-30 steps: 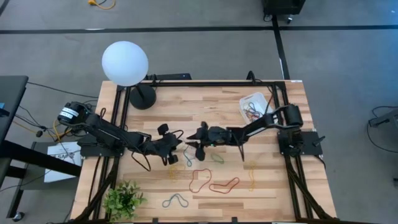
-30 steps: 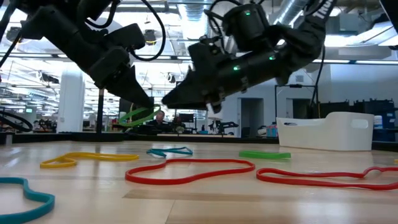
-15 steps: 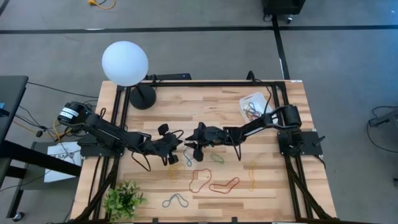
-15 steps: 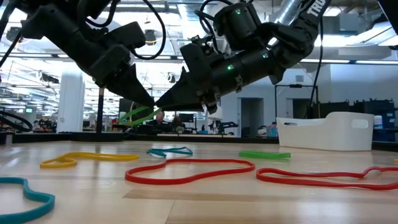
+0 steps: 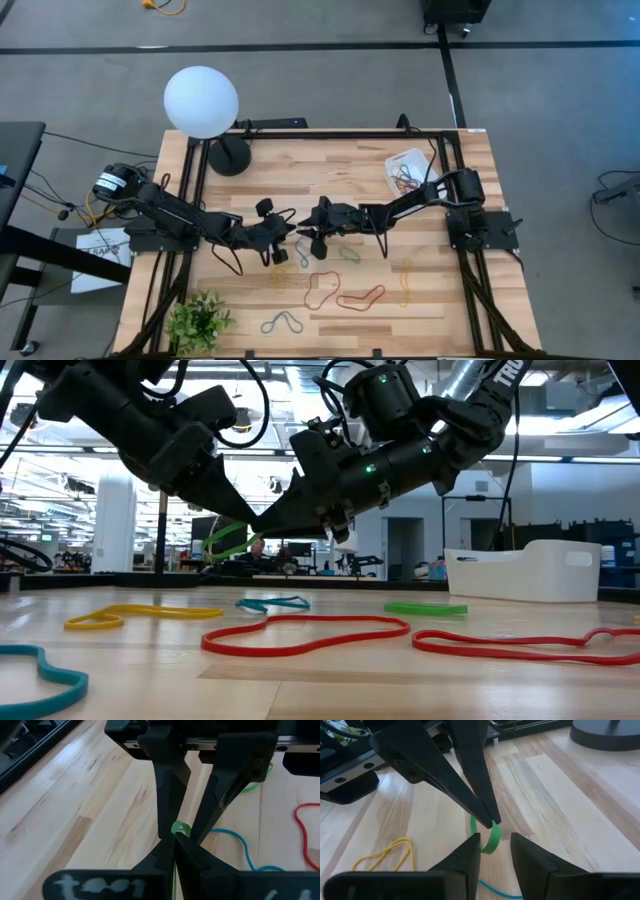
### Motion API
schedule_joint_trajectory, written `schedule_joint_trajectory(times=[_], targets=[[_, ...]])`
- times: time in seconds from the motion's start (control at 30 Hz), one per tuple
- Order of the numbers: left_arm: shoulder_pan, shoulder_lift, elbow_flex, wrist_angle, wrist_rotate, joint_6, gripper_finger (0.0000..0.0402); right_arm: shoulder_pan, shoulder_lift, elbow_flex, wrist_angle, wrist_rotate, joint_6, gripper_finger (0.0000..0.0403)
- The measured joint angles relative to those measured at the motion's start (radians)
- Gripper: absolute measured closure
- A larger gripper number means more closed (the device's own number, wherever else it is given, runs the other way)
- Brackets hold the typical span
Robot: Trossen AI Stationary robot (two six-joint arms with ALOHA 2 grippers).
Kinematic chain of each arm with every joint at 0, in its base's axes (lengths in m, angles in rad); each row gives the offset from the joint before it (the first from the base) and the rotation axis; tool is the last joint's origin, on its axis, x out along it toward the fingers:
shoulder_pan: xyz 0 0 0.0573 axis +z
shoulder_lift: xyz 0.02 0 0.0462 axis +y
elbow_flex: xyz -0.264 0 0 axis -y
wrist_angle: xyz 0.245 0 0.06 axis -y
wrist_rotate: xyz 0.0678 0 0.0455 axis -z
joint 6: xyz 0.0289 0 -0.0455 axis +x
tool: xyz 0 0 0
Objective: Pick and place items into bin
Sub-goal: Put the left green rubber band into the white bin
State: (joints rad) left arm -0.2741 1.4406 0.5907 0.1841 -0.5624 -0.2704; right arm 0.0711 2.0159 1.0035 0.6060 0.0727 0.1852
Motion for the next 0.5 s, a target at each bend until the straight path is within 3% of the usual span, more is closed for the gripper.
schedule_joint_trajectory(times=[0.33,0.5], targets=[[0.000,0.000,0.000,-0.003,0.000,0.000,0.0401,0.000,0.000,0.000,-0.001,0.002,-0.002,0.0392],[0.000,0.000,0.000,-0.013,0.001,-0.004,0.0398,0.000,0.000,0.000,-0.012,0.003,-0.007,0.0391]])
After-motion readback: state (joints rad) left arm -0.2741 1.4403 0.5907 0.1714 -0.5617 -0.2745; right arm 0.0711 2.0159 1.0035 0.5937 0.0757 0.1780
